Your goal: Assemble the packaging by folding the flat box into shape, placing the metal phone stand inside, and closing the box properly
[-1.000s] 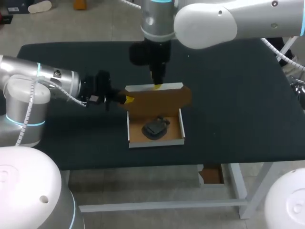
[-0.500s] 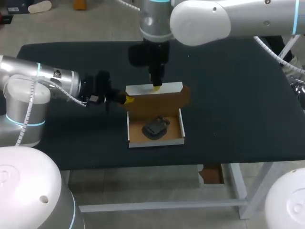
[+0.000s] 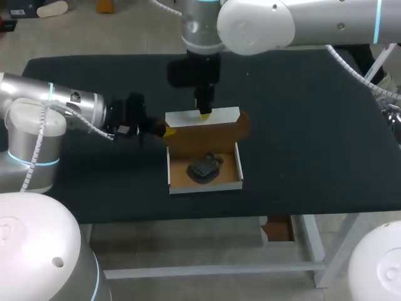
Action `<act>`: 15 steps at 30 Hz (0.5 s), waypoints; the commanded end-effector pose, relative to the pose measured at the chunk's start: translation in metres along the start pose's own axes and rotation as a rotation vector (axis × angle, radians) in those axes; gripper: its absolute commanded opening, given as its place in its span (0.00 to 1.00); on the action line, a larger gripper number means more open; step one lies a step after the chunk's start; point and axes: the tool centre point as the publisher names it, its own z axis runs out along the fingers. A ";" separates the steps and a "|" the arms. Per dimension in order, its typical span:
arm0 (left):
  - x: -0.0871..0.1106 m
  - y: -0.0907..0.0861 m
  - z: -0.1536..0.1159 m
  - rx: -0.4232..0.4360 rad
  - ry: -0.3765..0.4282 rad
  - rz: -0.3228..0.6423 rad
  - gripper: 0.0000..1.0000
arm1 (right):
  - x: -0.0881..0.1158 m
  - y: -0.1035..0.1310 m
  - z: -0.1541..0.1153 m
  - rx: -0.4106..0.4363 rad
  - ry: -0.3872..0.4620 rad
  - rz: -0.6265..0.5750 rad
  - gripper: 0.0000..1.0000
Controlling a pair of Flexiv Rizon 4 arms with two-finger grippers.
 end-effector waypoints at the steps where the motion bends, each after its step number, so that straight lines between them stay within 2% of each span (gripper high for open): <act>1: 0.001 0.000 0.001 0.001 0.000 0.001 0.00 | -0.006 0.005 0.006 0.008 0.021 -0.004 0.47; 5: 0.001 0.000 0.001 0.001 0.000 0.001 0.00 | -0.008 0.005 0.008 0.011 0.029 -0.006 0.45; 8: 0.001 0.000 0.001 0.001 0.000 0.001 0.00 | -0.009 0.005 0.010 0.013 0.036 -0.007 0.37; 11: 0.001 0.000 0.001 0.001 0.000 0.001 0.00 | -0.009 0.006 0.012 0.017 0.042 -0.006 0.24; 13: 0.001 0.000 0.001 0.001 0.000 0.001 0.00 | -0.010 0.006 0.013 0.018 0.044 -0.006 0.01; 15: 0.001 0.000 0.001 0.001 0.000 0.001 0.00 | -0.010 0.006 0.014 0.019 0.047 -0.005 0.00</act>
